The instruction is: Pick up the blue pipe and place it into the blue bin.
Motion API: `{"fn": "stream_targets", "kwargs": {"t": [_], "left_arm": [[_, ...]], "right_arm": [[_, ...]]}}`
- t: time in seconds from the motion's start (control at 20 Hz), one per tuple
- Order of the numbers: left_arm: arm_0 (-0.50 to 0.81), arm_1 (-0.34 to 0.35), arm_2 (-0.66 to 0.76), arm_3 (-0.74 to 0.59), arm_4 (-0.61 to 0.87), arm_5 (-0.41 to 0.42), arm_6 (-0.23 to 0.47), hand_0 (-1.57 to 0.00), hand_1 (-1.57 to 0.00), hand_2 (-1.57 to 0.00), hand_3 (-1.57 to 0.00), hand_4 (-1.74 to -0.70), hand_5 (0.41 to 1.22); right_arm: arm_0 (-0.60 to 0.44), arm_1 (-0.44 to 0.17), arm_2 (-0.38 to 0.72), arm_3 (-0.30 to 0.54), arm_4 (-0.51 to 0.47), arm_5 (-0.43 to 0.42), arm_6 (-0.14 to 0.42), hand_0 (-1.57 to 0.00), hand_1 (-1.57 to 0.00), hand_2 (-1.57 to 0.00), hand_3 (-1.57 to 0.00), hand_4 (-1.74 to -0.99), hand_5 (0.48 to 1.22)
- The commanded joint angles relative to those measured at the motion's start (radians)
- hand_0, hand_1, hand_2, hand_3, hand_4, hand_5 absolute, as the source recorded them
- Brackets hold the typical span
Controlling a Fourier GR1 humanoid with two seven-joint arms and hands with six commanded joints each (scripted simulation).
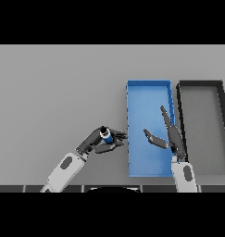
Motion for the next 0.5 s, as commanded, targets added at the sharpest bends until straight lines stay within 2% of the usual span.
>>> {"fn": "stream_targets", "kwargs": {"t": [0.0,0.2,0.3,0.45], "left_arm": [[-0.013,0.001,0.005,-0.009,0.001,-0.007,0.012,-1.55,-1.56,-1.56,-1.56,-1.47,1.216],[-0.045,-0.010,0.012,-0.044,0.000,-0.029,0.078,-1.56,-1.57,-1.57,-1.57,-1.47,1.219],[-0.041,-0.003,0.016,-0.052,0.000,-0.051,0.082,-1.57,-1.57,-1.57,-1.57,-1.47,1.220],[-0.038,-0.017,0.014,-0.057,-0.010,-0.063,0.094,-1.57,-1.57,-1.57,-1.57,-1.47,1.220]], "right_arm": [[-0.005,-0.006,-0.005,-0.008,-0.006,0.004,0.009,0.00,0.00,0.00,0.00,-1.135,0.559],[0.001,-0.012,-0.008,-0.005,0.002,0.000,0.011,0.00,0.00,0.00,0.00,-1.124,0.569],[0.008,-0.013,-0.007,0.000,0.002,0.001,0.000,0.00,0.00,0.00,0.00,-1.124,0.574],[0.143,0.060,0.030,-0.099,0.082,-0.104,-0.020,0.00,0.00,0.00,0.00,-1.122,0.578]]}}
